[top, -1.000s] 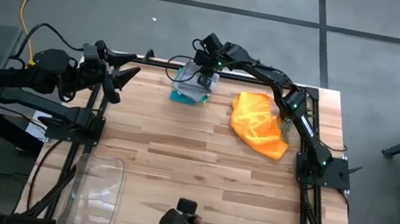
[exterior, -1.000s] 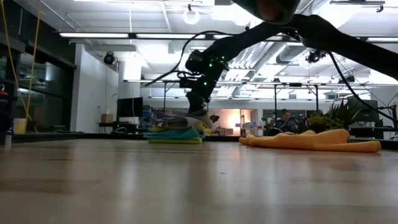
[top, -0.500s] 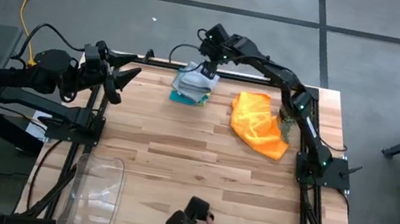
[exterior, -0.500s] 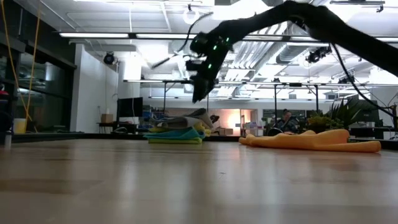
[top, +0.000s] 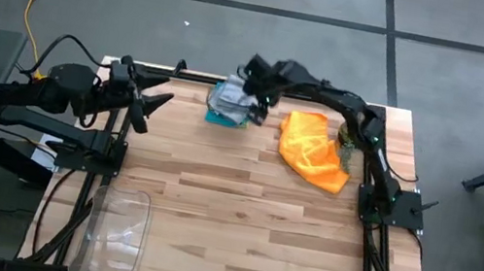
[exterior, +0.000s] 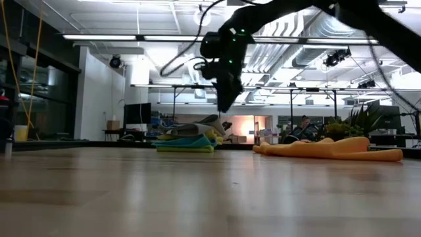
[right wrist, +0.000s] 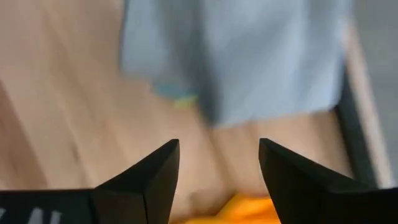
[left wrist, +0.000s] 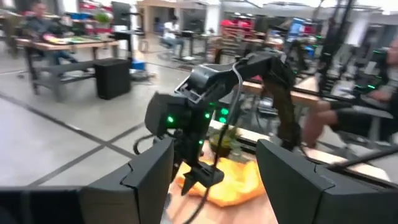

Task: Fold microfiber towels
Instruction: Fold the orange microfiber towel

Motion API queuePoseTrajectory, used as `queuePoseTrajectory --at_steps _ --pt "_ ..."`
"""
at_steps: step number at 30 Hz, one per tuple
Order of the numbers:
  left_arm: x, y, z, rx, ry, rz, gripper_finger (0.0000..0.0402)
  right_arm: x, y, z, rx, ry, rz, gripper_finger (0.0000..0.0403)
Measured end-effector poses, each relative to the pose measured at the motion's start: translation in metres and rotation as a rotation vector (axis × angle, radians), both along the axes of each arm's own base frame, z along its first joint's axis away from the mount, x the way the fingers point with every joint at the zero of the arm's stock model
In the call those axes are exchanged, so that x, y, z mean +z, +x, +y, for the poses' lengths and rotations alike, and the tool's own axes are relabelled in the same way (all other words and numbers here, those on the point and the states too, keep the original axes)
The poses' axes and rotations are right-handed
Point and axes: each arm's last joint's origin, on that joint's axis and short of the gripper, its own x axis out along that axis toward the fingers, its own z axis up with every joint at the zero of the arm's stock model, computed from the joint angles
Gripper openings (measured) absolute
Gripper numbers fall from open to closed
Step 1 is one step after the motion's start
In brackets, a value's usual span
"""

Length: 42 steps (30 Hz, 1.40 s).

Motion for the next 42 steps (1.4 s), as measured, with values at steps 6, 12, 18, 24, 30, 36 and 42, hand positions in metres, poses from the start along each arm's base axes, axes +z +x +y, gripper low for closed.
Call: queuePoseTrajectory --at_steps 6,12,18,24,30,36,42 --pt "-0.001 -0.001 -0.002 -0.082 0.000 0.014 0.0218 -0.008 -0.059 0.071 -0.093 -0.002 -0.070 0.0193" --pt "-0.001 0.000 -0.003 -0.121 0.017 0.027 0.0218 -0.004 -0.133 0.138 -0.413 0.004 -0.315 0.0193" --pt "0.001 0.011 -0.004 -0.192 0.033 0.004 0.0218 -0.022 -0.173 0.164 -0.637 0.004 -0.344 0.0192" --pt "0.007 0.034 -0.003 -0.247 0.051 -0.075 0.0211 -0.034 -0.169 0.165 -0.596 -0.008 -0.466 0.0192" --pt "0.001 0.059 0.000 -0.261 0.000 -0.073 0.0168 -0.013 -0.143 0.177 -0.181 0.144 -0.800 0.0192" --pt "-0.007 0.074 -0.005 -0.297 -0.056 -0.049 0.0110 0.027 -0.142 0.188 0.034 0.189 -1.124 0.0192" --pt "-0.027 0.085 -0.015 -0.339 -0.030 -0.084 0.0020 0.059 -0.170 0.198 0.127 0.148 -1.246 0.0146"
